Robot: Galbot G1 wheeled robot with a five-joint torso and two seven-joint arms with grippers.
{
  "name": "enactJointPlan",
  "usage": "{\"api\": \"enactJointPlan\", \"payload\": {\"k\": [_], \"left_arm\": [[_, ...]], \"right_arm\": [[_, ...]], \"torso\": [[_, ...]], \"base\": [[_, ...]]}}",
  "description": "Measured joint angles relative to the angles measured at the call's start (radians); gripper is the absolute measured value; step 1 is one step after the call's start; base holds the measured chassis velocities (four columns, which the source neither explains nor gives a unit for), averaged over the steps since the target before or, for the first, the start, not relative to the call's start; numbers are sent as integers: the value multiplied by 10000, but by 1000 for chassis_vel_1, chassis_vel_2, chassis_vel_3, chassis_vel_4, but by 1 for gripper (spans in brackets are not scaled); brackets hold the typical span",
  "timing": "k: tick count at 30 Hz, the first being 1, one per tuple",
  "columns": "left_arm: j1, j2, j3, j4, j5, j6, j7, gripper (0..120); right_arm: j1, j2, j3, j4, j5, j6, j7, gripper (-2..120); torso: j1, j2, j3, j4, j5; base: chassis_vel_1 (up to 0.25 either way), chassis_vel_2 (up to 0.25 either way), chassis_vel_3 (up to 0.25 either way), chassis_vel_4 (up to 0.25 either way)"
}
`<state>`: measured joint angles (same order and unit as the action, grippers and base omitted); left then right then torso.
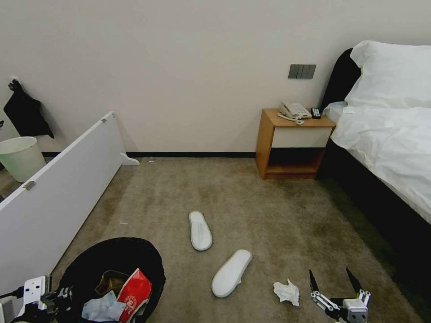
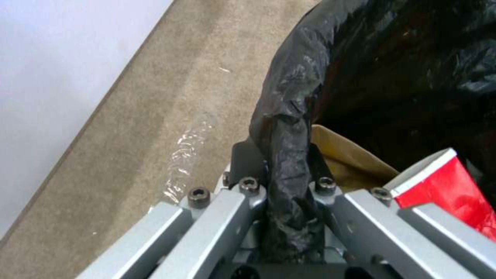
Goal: Pick up the trash bin, then pick up the garbage from the floor and place it into the trash bin.
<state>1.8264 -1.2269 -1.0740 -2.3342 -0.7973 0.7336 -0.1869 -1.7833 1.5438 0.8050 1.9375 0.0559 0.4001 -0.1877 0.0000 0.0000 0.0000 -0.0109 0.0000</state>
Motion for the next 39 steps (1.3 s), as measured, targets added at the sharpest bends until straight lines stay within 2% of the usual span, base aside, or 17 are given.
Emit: {"api": "enactJointPlan", "payload": {"k": [4, 6, 8, 11, 13, 14, 17, 20, 23, 29, 39], "left_arm": [[7, 2, -7, 0, 0, 0, -6, 3], [7, 2, -7, 0, 0, 0, -6, 3], [32, -3, -50, -15, -3, 0, -11, 3], [58, -2, -79, -16, -8, 1, -12, 3], [98, -16, -129, -33, -10, 3, -19, 3], [98, -16, -129, -33, -10, 3, -19, 3], [167, -5, -155, -50, -8, 4, -24, 3], [195, 25, -160, -50, -2, 4, -25, 3], [222, 63, -268, -103, -1, 9, -66, 3], [311, 6, -335, -200, 35, 13, -90, 3], [395, -192, -338, -331, 209, 19, -123, 3]], "right_arm": [[-110, -563, -190, -142, 261, -399, 263, 100], [-110, -563, -190, -142, 261, -399, 263, 100], [-287, -1261, -487, -290, 578, -1018, 660, 100], [-380, -1568, -622, -314, 761, -1424, 825, 100], [-509, -2085, -835, -274, 982, -2495, 1060, 100], [-509, -2085, -835, -274, 982, -2495, 1060, 100], [-461, -2599, -1166, -389, 1063, -3566, 1265, 100], [-407, -2735, -1273, -472, 1063, -3763, 1281, 100], [-64, -3172, -1684, -807, 1385, -4536, 1270, 100], [645, -3680, -2352, -1458, 2061, -5439, 1393, 100], [2098, -3910, -3023, -2709, 2153, -5822, 1438, 100]], "torso": [[0, 0, -1, 0, 1], [0, 0, -1, 0, 1], [0, 0, 0, 0, 2], [0, 0, 0, -3, 2], [0, 0, 0, 0, 1], [0, 0, 0, 0, 1], [0, 0, 0, 0, 0], [0, 0, 0, -1, 2], [0, 1, 0, 0, 1], [0, 0, 0, 0, 1], [0, 1, 0, 0, -1]], "base": [[0, 0, 0, 0], [0, 0, 0, 0], [0, 0, 0, 0], [0, 0, 0, 0], [0, 0, 0, 0], [0, 0, 0, 0], [0, 0, 0, 0], [0, 0, 0, 0], [0, 0, 0, 0], [0, 0, 0, 0], [0, 0, 0, 0]]}}
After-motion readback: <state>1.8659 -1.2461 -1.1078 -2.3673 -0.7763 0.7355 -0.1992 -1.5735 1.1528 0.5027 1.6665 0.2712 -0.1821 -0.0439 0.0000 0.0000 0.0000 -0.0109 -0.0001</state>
